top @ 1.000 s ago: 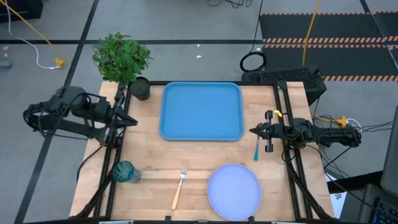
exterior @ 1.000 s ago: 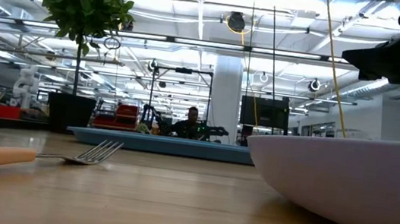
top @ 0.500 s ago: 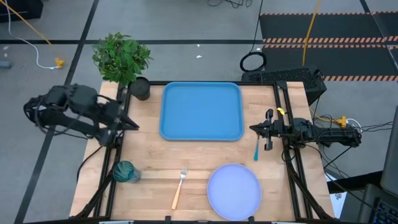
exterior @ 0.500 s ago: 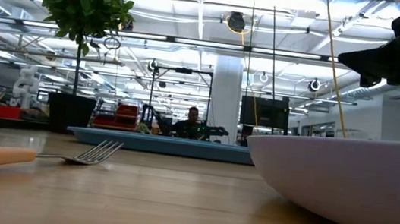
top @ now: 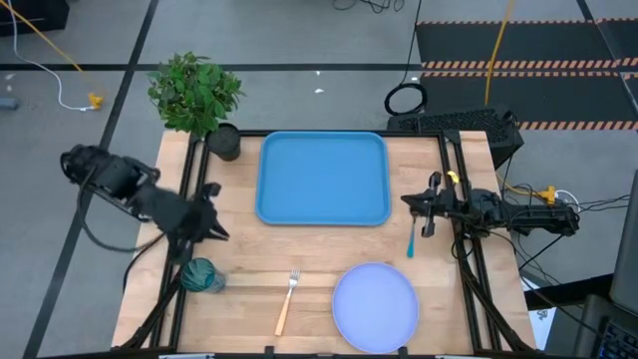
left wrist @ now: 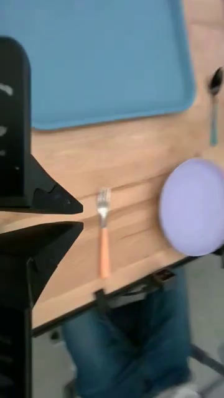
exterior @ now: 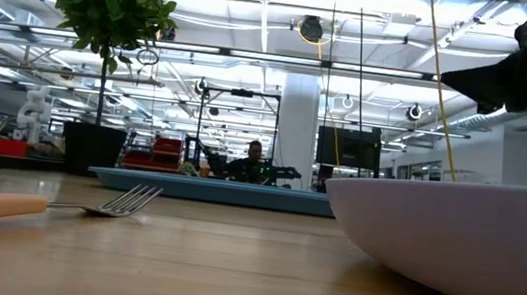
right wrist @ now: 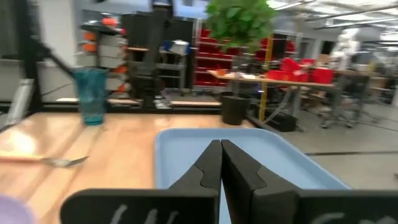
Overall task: Pick and place plate/cup/fork/spoon on tray
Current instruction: Put the blue glass on the blue serving tray
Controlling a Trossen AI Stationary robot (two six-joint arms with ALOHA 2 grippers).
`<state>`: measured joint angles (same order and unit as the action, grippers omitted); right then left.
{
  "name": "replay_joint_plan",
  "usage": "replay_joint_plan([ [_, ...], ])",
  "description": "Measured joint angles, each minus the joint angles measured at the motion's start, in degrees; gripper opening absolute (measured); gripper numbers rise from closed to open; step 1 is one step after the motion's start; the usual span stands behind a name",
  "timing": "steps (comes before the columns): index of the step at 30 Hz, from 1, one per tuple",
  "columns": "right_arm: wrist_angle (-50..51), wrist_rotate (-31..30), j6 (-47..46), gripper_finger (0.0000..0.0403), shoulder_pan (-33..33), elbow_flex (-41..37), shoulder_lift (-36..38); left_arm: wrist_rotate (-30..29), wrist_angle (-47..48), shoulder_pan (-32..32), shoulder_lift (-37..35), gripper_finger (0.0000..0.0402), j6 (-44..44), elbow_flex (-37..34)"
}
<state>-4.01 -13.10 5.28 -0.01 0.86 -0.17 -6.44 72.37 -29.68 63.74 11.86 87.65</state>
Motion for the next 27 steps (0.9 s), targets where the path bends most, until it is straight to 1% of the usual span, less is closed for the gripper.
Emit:
replay_joint_plan([
  [4,-1.15,-3.44,-0.08,0.0,-0.01,0.0,-0.02,-1.18,1.61,-5.7,4.55,0.0035,4.45,1.7],
  [9,-1.41,-3.72,-0.09,0.0,0.0,0.0,0.0,-1.23,3.2,-11.69,10.53,0.0035,10.34,4.97],
  [12,-1.68,-5.64,-0.51,0.0,0.0,0.0,0.0,-1.58,6.86,-14.51,14.56,0.0035,14.94,7.64],
  [15,-1.75,-9.01,-3.64,0.0,0.0,0.0,-0.02,-1.33,11.31,-17.21,18.26,0.0035,20.0,9.35],
  [18,-1.75,-9.53,-6.1,0.0,-0.01,0.0,0.0,-0.81,15.38,-19.63,20.97,0.0039,25.77,9.42],
  [21,-1.77,-9.44,-7.64,0.0,0.0,0.0,-0.01,1.78,17.86,-21.37,22.89,0.0066,35.07,9.34],
  [23,-1.79,-9.42,-7.85,0.0,0.0,0.0,0.0,2.99,17.05,-22.29,23.34,0.0093,38.94,9.21],
  [27,-1.89,-9.4,-9.54,0.0,0.0,0.0,-0.02,3.41,17.61,-24.27,24.22,0.0152,47.16,9.17],
])
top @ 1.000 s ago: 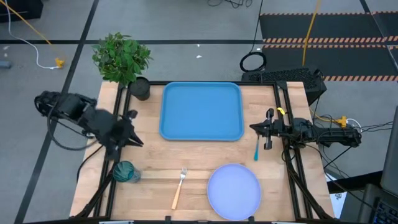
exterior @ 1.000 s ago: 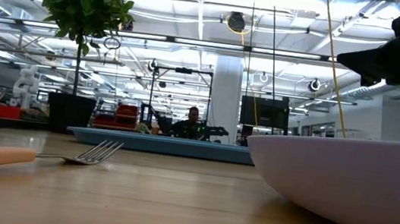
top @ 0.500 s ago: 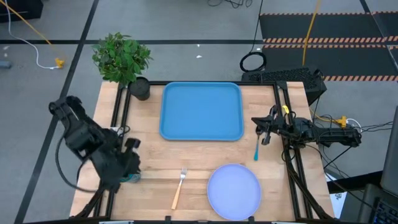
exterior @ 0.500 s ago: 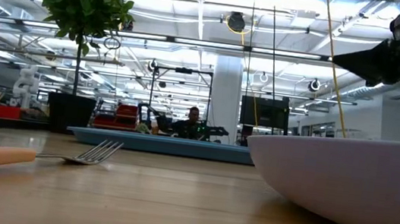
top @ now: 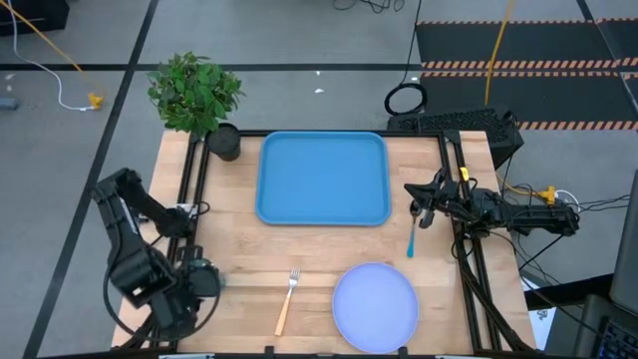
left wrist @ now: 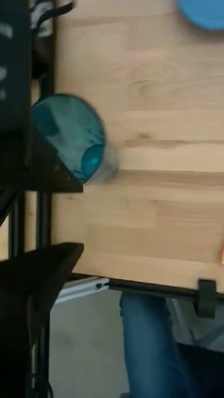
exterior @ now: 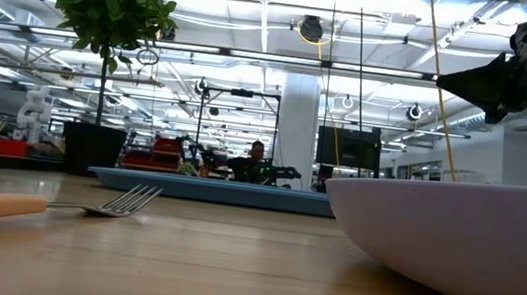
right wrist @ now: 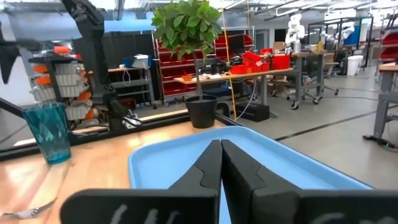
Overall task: Pick and place plate/cup/fork/spoon on tray
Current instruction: Put the blue glass on the blue serving tray
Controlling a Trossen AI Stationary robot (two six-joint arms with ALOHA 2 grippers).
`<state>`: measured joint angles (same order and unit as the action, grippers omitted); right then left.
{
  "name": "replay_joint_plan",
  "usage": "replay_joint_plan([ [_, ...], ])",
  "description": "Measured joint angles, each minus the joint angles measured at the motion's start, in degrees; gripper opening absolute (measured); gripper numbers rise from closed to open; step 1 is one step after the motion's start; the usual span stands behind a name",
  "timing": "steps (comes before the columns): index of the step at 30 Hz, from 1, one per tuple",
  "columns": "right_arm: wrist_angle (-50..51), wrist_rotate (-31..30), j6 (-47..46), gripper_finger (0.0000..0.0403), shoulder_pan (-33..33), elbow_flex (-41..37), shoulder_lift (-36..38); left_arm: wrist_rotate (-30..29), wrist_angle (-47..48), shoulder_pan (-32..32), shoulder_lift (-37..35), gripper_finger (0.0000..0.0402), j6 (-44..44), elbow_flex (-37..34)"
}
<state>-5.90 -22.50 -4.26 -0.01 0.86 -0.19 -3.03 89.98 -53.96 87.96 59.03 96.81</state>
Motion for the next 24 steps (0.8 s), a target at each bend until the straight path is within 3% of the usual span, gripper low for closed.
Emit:
replay_joint_plan([
  [8,-0.41,0.07,-1.74,0.0,0.0,0.0,0.02,-3.2,0.01,-4.43,3.13,0.0227,4.29,-0.03],
  [19,-0.39,0.22,-1.8,0.0,0.0,0.0,0.02,-7.6,-0.02,-6.07,8.92,0.0252,6.25,-0.12],
  [24,-0.37,0.26,-2.57,0.0,0.08,0.0,0.02,-7.3,0.03,-6.43,8.86,0.0253,7.16,-3.93],
])
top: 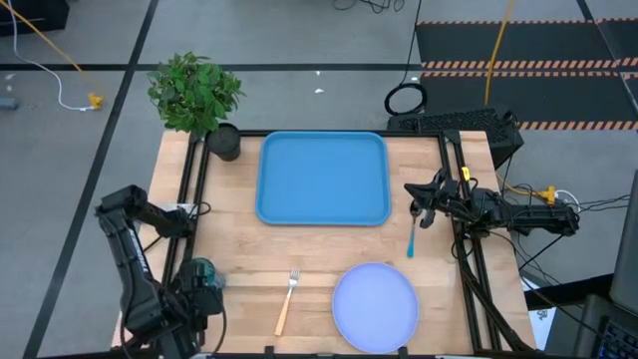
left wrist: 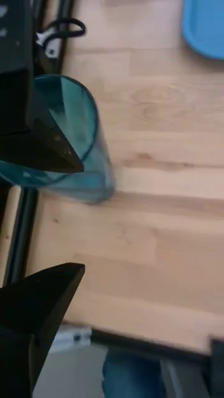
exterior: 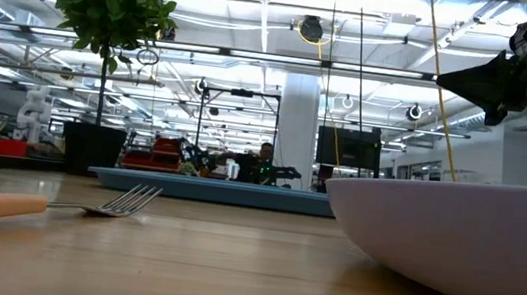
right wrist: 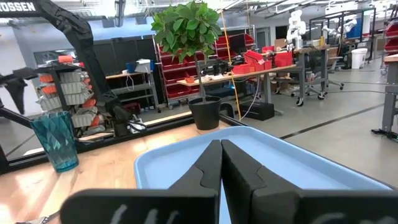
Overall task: Pick and place plate/cup/fork/spoon on tray
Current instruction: Put the blue glass on the blue serving tray
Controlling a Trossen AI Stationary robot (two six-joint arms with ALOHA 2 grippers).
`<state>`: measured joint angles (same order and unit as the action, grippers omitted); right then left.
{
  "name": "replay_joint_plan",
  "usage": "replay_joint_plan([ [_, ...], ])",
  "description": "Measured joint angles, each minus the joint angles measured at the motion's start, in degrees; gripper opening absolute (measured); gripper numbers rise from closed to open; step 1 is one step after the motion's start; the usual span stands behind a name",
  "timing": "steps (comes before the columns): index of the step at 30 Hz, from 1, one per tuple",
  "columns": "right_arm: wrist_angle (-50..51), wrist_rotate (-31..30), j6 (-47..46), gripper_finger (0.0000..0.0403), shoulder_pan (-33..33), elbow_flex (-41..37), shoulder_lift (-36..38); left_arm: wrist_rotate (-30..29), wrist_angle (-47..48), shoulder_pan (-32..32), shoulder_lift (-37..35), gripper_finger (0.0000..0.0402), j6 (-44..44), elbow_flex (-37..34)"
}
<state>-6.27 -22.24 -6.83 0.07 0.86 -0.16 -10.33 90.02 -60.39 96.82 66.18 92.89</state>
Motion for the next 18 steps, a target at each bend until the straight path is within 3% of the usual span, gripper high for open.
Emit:
replay_joint_plan([
  [13,0.05,0.04,-0.02,0.0,0.03,0.0,0.0,-0.03,-0.12,-1.55,-3.87,0.0253,5.89,-8.82],
  [18,0.07,0.44,-0.24,0.0,0.03,0.0,0.0,2.85,-1.68,-1.68,-3.98,0.0253,7.49,-11.83],
])
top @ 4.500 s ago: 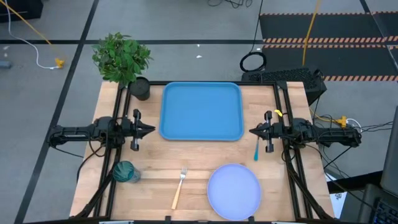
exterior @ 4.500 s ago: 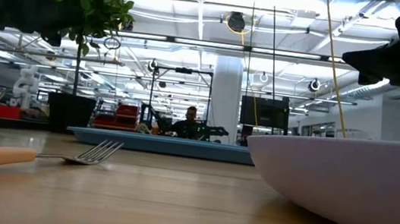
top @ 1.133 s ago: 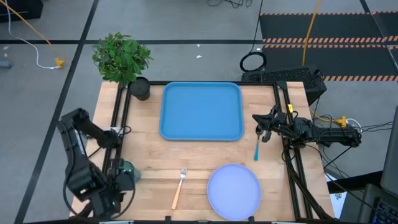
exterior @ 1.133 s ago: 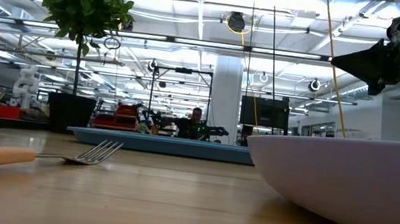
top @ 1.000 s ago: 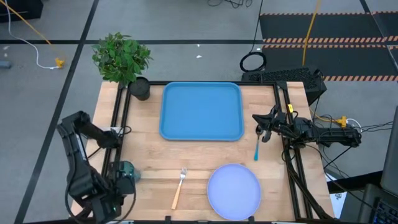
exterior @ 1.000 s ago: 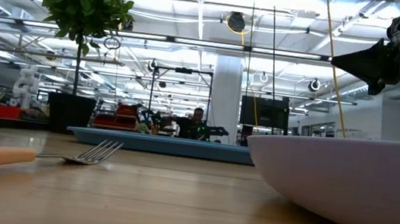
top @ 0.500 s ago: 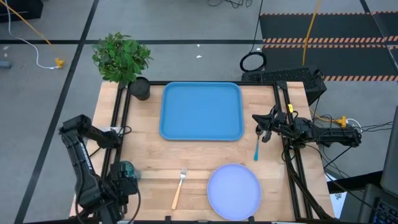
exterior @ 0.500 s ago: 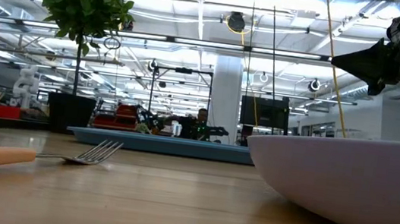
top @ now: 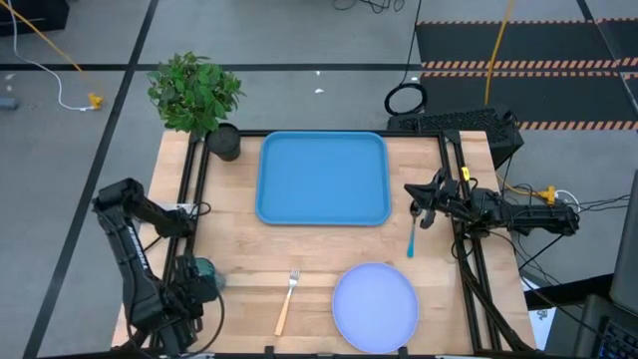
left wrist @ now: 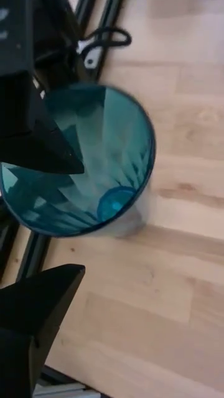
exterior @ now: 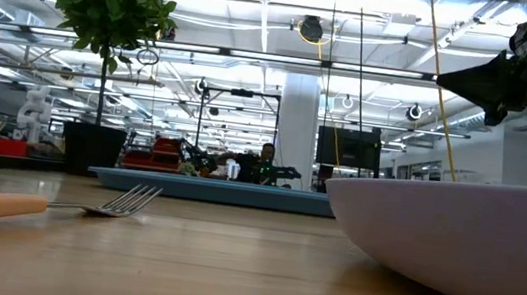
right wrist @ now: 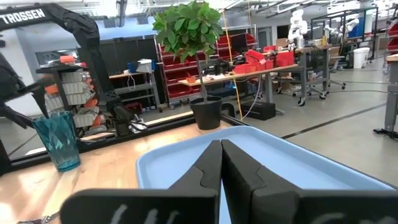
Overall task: Pick and place plate/cup/fork/spoon on tray
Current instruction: Put the blue glass on the blue serving tray
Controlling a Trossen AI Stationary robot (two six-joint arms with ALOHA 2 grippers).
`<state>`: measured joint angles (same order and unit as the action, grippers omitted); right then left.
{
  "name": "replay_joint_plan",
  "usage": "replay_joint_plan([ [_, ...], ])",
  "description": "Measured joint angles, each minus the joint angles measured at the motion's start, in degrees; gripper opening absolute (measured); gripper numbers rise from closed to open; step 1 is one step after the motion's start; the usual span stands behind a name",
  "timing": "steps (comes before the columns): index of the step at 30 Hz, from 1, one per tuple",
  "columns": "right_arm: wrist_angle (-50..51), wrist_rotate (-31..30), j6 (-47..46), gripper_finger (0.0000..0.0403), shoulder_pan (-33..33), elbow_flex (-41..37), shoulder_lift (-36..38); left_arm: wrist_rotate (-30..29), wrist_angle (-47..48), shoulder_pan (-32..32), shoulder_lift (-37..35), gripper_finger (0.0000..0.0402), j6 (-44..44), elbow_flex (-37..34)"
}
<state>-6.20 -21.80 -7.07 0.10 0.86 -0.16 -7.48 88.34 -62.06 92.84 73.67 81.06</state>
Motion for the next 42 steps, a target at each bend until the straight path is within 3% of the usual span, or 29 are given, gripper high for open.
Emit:
replay_joint_plan([
  [4,0.0,1.15,-0.63,0.0,0.02,0.02,0.0,0.22,-3.96,0.0,0.0,0.0239,-1.65,-2.0],
  [8,0.0,1.18,-1.27,0.0,0.02,0.02,-0.02,1.85,-4.83,0.5,0.0,0.02,-2.94,-3.28],
  [21,-0.02,3.28,-1.4,0.0,0.02,0.02,-0.01,1.67,-4.54,2.26,0.01,0.0016,-13.72,-3.12],
  [31,-3.49,5.6,-4.42,0.0018,1.03,0.02,-1.55,4.75,1.22,6.43,0.04,0.0008,-23.08,3.99],
  [42,-5.23,5.59,-10.23,0.0051,2.96,0.02,-5.34,-2.68,1.65,15.1,-3.87,0.0008,-41.19,13.79],
])
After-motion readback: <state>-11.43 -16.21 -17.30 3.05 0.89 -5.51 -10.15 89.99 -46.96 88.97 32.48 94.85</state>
